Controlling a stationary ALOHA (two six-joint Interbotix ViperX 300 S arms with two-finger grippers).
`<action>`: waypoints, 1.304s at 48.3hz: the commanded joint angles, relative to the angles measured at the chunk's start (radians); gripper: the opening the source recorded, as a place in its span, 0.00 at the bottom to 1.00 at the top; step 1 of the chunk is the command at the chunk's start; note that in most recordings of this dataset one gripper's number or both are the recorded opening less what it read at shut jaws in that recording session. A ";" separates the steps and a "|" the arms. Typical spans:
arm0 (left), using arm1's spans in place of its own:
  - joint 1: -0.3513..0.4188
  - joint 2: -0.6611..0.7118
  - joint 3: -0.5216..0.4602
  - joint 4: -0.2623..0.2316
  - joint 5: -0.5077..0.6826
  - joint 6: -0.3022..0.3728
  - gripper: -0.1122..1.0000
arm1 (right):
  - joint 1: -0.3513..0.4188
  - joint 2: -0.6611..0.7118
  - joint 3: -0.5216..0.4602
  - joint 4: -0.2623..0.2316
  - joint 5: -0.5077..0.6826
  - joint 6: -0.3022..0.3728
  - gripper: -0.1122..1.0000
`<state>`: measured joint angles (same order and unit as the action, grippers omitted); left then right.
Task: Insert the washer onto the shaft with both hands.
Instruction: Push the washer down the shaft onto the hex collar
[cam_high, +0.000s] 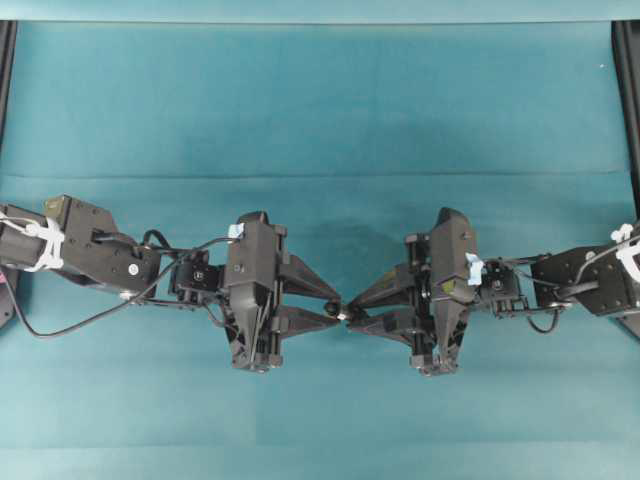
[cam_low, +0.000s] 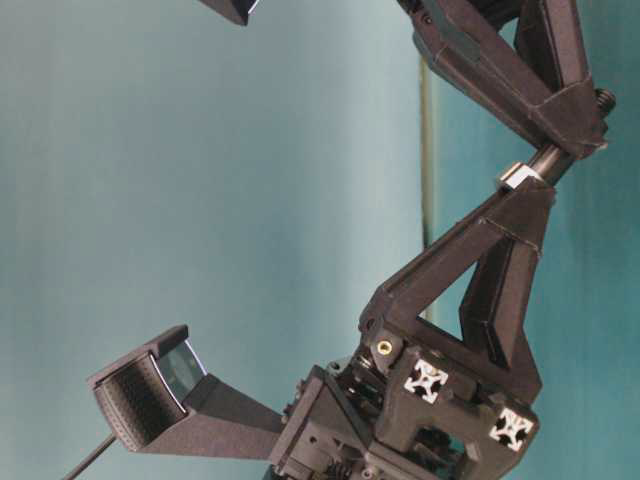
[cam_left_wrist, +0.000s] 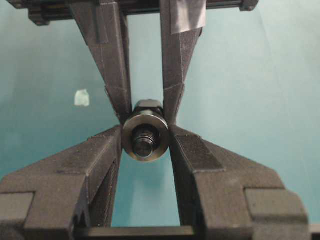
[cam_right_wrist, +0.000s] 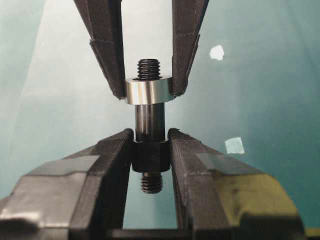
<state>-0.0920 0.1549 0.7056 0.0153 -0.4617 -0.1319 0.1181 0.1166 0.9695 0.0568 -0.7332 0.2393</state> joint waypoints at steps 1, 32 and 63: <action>-0.002 -0.002 -0.015 0.002 -0.003 0.002 0.43 | -0.006 -0.014 -0.046 0.003 -0.025 0.011 0.10; 0.000 0.005 -0.032 0.002 0.035 0.008 0.43 | -0.006 -0.020 -0.052 0.003 0.020 0.015 0.10; 0.009 0.015 -0.072 0.002 0.069 -0.011 0.75 | -0.006 -0.020 -0.051 0.003 0.025 0.011 0.10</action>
<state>-0.0844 0.1749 0.6550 0.0153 -0.3866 -0.1411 0.1150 0.1150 0.9419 0.0568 -0.6995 0.2454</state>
